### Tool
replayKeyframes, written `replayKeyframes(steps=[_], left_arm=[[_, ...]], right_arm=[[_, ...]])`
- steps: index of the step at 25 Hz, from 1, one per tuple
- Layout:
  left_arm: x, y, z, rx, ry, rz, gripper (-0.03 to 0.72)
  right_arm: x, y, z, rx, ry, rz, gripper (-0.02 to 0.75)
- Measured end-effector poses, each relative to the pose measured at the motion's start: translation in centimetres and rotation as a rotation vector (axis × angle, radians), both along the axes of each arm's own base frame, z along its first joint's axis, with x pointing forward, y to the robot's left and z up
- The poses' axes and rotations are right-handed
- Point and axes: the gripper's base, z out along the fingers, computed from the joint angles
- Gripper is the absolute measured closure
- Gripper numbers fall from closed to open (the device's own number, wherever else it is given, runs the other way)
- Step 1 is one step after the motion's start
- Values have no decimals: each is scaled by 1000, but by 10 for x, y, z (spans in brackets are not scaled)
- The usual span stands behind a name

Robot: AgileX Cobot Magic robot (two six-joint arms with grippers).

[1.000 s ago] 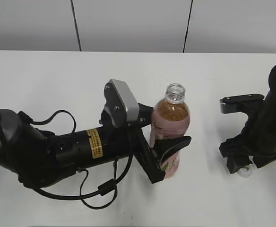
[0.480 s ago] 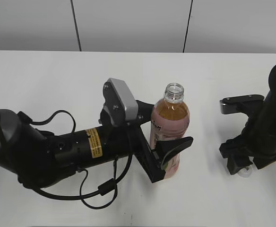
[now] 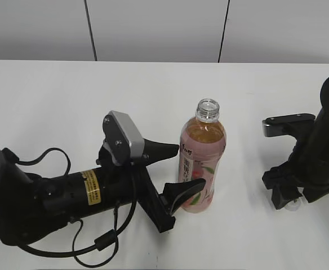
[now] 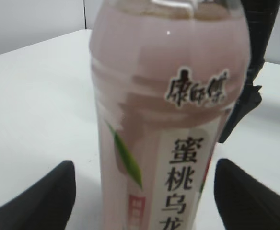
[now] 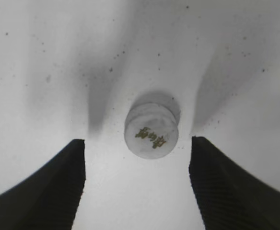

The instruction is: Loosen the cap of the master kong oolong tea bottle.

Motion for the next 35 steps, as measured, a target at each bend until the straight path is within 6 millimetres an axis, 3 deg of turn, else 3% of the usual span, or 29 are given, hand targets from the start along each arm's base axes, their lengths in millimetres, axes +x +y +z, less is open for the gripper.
replayKeyframes(steps=[7,13,23,26,32,35], left_arm=[[-1,10,14,-16,-20,28,157],[-6,18,25,-29,-28,51,157],[-30,47,25,1,40,156,157],[-30,48,32,-17,23,163,157],[-31,48,39,-33,4,163,157],[-31,48,39,-35,2,163,157]], right_arm=[[-1,0,5,3,-8,0,224],[-4,-1,24,16,-43,-2,224],[-17,-7,64,15,-116,22,224],[-21,-18,72,-16,-105,14,224],[-23,-69,77,-76,-42,-140,224],[-31,-79,88,-83,-56,-175,224]])
